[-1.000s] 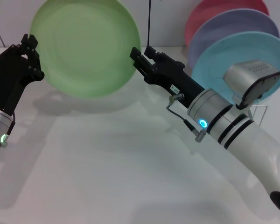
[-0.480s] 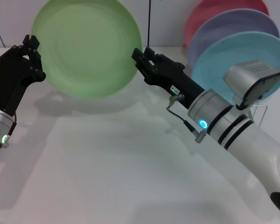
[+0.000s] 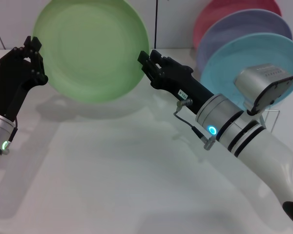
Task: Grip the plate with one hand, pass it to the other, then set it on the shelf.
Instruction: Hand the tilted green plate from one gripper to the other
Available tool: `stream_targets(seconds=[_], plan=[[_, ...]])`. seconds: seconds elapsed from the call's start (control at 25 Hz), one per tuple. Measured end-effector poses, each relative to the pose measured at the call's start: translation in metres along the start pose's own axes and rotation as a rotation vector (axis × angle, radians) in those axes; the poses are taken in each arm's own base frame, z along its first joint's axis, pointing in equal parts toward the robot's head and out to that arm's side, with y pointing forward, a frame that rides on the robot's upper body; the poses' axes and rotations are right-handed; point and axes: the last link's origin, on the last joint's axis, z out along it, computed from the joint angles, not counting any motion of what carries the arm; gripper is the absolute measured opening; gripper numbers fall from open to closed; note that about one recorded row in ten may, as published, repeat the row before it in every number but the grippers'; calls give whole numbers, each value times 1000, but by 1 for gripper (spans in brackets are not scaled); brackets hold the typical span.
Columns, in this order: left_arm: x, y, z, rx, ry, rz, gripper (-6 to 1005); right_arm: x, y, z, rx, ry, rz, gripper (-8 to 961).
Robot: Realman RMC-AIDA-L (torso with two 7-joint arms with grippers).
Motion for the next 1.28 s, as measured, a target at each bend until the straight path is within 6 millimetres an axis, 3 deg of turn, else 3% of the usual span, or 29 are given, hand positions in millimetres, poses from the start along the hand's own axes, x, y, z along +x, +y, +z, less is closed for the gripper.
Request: stream_targets(seconds=[0.84, 1.28], plan=[[-1, 0, 1, -1, -5, 2, 36, -1, 2, 1, -3, -5, 6, 201], [-2, -1, 2, 23, -9, 19, 36, -1, 2, 2, -4, -8, 10, 199]])
